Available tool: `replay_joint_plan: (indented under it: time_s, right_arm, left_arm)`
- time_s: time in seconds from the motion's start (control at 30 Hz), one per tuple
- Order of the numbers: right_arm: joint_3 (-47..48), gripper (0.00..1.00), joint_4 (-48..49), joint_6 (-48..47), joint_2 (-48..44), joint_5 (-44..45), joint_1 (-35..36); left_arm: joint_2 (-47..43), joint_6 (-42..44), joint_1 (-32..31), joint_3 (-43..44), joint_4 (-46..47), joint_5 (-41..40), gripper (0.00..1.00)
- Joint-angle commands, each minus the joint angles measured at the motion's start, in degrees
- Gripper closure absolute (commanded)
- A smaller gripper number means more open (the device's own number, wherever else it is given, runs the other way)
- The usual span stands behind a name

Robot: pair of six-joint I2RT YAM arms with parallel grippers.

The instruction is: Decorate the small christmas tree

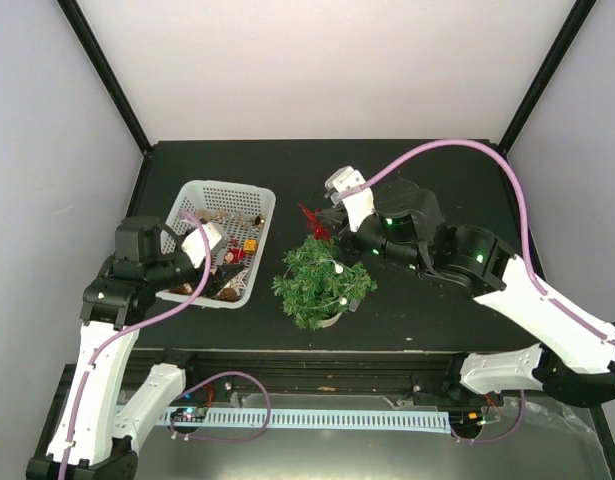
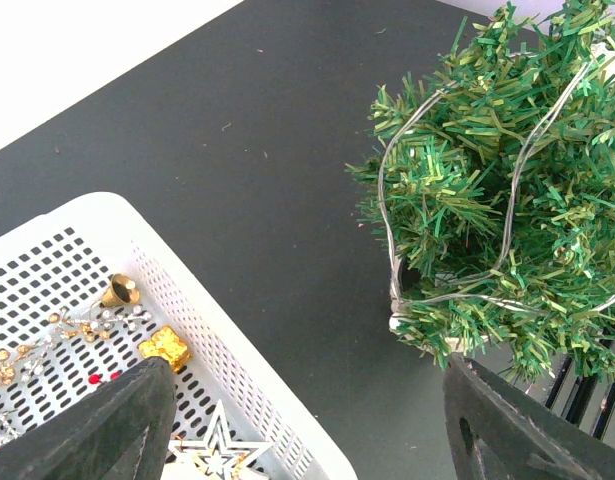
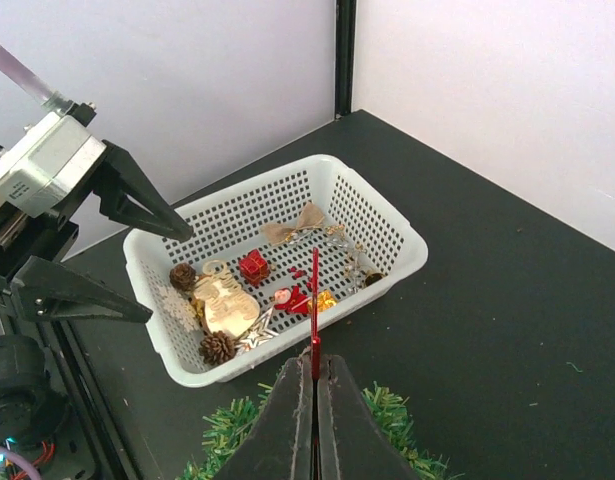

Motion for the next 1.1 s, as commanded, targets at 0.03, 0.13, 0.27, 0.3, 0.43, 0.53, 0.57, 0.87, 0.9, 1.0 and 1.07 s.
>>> replay_joint_plan:
  time_s: [0.03,0.13,0.27,0.3,0.43,0.53,0.57,0.87,0.9,1.0,1.07]
  right_arm:
    - [0.29,0.99,1.44,0.07,0.95,0.32,-0.17]
    - [-0.72,0.99,1.65,0.05,0.98,0.39,-0.17]
    - [-1.89,0.99,1.78,0.12,0.82,0.62,-0.17]
    - [-2.09,0.99,1.74,0.13,0.77,0.67,-0.19]
    - [-2.82,0.99,1.66,0.14,0.47,0.63,-0.17]
    - [-3.00,0.99,1.33,0.22,0.63,0.15,-0.21]
    - [-3.11,0.99,1.29,0.23,0.70,-0.03,-0.21]
    - [-4.35,0.99,0.98,-0.10,0.14,-0.15,-0.21]
    - [-4.55,0.99,0.84,-0.12,0.03,-0.16,-0.17]
    - [-5.79,0.99,0.73,-0.30,-0.46,0.18,-0.17]
    - [-6.75,0.99,0.93,-0.37,-1.02,0.22,-0.17]
  left_arm:
    - [0.15,-0.62,0.49,1.29,0.42,1.58,0.26]
    - [0.23,-0.62,0.63,1.42,0.32,1.75,0.26]
    - [0.41,-0.66,0.61,1.67,0.25,1.97,0.26]
    - [0.49,-0.66,0.58,1.68,0.23,2.04,0.26]
    - [0.59,-0.64,0.62,1.76,0.25,2.23,0.26]
    - [0.68,-0.54,0.56,1.69,0.23,2.22,0.26]
    - [0.68,-0.51,0.63,1.64,0.25,2.23,0.26]
    - [0.85,-0.42,0.59,1.69,0.23,2.20,0.26]
    - [0.85,-0.35,0.58,1.64,0.31,2.16,0.26]
    - [0.94,-0.30,0.65,1.55,0.32,1.99,0.26]
    - [0.86,-0.29,0.63,1.51,0.41,2.06,0.26]
